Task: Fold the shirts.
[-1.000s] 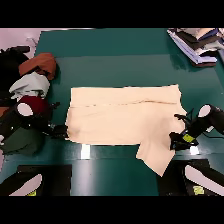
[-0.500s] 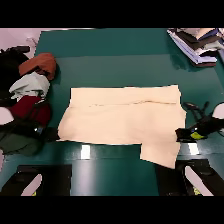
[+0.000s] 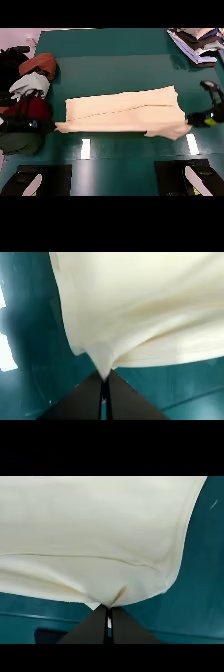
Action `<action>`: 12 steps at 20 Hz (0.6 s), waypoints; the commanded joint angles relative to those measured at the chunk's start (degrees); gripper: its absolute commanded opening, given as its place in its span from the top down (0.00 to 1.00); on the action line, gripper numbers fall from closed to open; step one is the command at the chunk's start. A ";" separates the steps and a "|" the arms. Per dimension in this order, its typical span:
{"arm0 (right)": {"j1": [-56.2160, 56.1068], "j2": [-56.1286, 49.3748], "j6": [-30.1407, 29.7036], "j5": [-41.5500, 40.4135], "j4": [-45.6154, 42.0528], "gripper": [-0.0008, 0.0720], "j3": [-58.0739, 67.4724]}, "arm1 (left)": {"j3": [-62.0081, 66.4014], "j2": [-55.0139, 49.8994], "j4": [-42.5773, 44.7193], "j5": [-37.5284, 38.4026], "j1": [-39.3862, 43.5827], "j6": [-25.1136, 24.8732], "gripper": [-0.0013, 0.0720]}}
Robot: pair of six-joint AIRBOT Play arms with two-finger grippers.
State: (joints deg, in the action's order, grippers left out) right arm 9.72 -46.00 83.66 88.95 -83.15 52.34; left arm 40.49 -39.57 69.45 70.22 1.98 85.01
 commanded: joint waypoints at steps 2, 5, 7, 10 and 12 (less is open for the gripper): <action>0.00 -17.38 -2.73 -8.83 1.14 0.97 14.25 | 5.05 -11.32 0.22 -12.61 0.00 -1.53 0.95; 0.00 -28.81 -2.73 -9.53 2.64 0.97 24.11 | 9.90 -22.10 0.20 -14.86 0.00 -2.58 0.95; 0.02 -34.82 -2.73 -11.13 5.68 0.97 29.29 | 14.19 -28.74 0.04 -17.14 0.00 -2.58 0.95; 0.02 -41.42 -2.69 -12.11 11.74 0.96 35.08 | 19.87 -36.33 -0.04 -17.73 0.00 -2.62 0.95; 0.09 -44.87 -2.67 -11.98 16.06 0.58 38.91 | 22.38 -38.01 -0.09 -18.25 0.00 -2.58 0.41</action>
State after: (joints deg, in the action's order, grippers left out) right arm 9.87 -84.93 80.99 77.73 -74.15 85.47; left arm 58.61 -72.73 70.04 53.65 1.91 82.52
